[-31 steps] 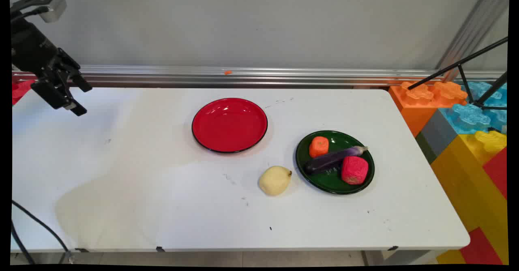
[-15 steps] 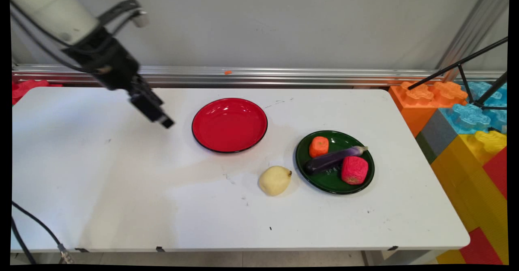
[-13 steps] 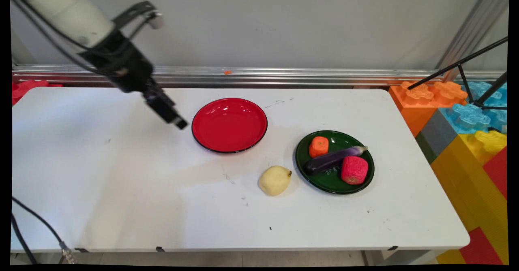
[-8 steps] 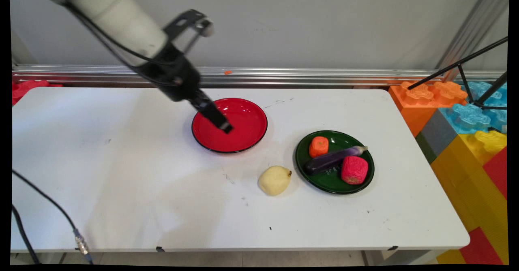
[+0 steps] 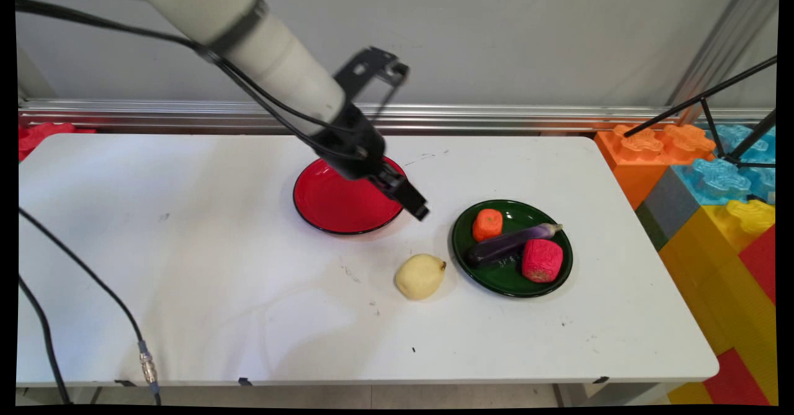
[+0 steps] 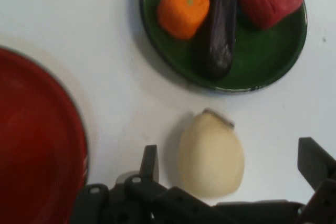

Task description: Pick up the eggplant from the green plate

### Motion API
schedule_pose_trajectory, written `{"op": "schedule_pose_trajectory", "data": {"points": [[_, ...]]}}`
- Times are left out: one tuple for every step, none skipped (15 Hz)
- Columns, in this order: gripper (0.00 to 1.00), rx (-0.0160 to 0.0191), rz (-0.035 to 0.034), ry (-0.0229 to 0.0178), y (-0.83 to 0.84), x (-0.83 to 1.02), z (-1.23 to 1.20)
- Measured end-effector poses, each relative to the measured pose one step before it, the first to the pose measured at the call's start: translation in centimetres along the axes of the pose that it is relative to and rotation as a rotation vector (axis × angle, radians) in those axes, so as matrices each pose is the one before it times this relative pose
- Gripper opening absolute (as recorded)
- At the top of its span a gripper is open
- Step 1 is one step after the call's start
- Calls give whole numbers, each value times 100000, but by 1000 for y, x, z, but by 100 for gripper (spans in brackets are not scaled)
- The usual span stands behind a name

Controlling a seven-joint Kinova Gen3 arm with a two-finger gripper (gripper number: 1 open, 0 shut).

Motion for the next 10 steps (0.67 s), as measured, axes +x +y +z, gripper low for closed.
{"op": "schedule_pose_trajectory", "data": {"points": [[100, -676, 131, 632, 284, 236, 1113], [100, -913, 251, 779, 302, 226, 1330], [100, -685, 157, 555, 195, 119, 1107], [100, -813, 246, 648, 207, 118, 1392], [100, -522, 182, 466, 124, 71, 1026], [100, -369, 80, 467, 40, 63, 988], [100, -373, 103, 584, 6, 75, 1094], [100, -249, 206, 535, -18, 59, 1023], [100, -144, 216, 420, -56, 45, 832], [100, -183, 496, 415, -61, 25, 928]]}}
